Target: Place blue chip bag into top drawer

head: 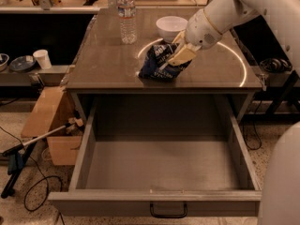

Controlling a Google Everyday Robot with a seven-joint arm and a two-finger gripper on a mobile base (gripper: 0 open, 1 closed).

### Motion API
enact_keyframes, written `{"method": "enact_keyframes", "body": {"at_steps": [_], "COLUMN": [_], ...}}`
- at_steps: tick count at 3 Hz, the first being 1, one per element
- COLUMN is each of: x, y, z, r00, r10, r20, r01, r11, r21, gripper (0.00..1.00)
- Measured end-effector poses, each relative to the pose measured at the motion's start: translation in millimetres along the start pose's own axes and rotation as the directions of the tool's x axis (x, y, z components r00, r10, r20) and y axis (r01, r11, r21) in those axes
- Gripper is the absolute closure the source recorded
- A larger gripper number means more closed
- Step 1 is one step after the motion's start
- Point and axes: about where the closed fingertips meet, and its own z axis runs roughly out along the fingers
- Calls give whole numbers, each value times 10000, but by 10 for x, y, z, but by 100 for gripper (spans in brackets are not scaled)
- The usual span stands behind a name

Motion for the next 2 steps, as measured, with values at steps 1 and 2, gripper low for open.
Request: {"method": "enact_keyframes", "body": {"at_steps": [1, 2], "x": [-4, -15], "y": [-13, -32], "z": [8, 10], "r00": [10000, 10000], "r10": [-10, -37], "r20": [7, 23], "r01": [10, 36], "r11": [10000, 10000], "r21": [24, 78], "gripper": [100, 100]}}
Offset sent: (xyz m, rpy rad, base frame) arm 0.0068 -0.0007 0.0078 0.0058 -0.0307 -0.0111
